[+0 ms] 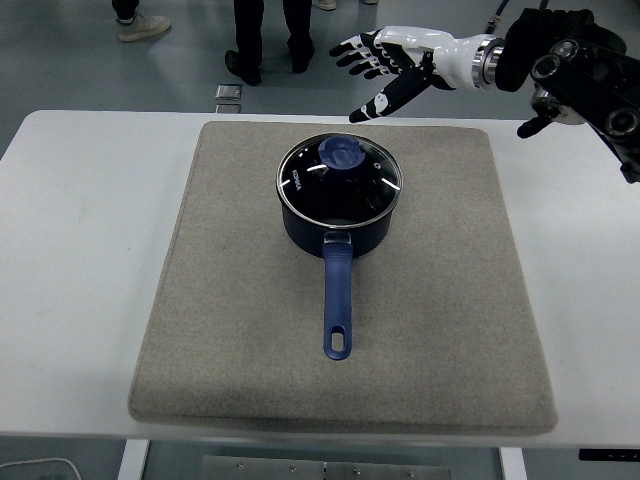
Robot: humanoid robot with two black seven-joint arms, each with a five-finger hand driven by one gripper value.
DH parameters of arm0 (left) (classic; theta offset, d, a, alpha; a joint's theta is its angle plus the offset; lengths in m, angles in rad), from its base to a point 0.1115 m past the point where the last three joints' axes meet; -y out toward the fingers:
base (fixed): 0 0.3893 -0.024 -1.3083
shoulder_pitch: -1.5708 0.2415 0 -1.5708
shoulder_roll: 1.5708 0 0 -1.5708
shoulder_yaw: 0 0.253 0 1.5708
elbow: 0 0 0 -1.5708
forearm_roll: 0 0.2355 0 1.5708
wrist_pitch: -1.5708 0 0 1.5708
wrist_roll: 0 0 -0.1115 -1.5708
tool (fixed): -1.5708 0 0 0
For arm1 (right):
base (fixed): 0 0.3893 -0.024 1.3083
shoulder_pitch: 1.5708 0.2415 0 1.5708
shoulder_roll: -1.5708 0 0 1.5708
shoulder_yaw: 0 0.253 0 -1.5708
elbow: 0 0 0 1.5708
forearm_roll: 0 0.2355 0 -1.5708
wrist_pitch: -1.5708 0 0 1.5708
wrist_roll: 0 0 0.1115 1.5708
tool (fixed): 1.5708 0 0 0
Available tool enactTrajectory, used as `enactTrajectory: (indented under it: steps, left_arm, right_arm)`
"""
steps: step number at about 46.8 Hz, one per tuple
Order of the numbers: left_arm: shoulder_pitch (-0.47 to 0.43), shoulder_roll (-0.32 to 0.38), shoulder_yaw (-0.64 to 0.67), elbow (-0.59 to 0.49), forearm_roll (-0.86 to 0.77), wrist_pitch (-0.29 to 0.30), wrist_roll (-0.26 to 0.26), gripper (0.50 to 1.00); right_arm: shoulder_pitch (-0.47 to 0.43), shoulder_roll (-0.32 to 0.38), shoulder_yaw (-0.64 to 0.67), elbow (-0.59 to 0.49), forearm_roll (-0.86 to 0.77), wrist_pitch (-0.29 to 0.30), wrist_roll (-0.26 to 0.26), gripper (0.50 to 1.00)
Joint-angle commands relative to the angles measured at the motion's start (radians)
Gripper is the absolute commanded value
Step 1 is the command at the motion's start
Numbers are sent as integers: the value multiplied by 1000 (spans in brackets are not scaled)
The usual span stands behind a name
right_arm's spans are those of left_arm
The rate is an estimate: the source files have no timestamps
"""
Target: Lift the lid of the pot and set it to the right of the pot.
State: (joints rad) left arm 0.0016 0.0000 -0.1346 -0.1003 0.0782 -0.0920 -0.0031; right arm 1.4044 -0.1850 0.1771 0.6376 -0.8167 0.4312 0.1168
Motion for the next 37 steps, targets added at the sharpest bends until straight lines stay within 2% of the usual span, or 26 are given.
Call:
enactTrajectory:
  steps: [1, 15, 37]
  left_arm:
    - [0, 0, 0, 1, 0, 0, 0, 1000]
    - [0, 0, 0, -1, 0, 0, 0, 1000]
    - [0, 0, 1, -1, 0, 0, 0, 1000]
  right_arm:
    - [13, -8, -21, 40, -77, 1, 0, 936]
    - [62, -40, -42, 119, -151, 87, -2, 936]
    - [62, -8, -62, 131, -214, 75, -11, 934]
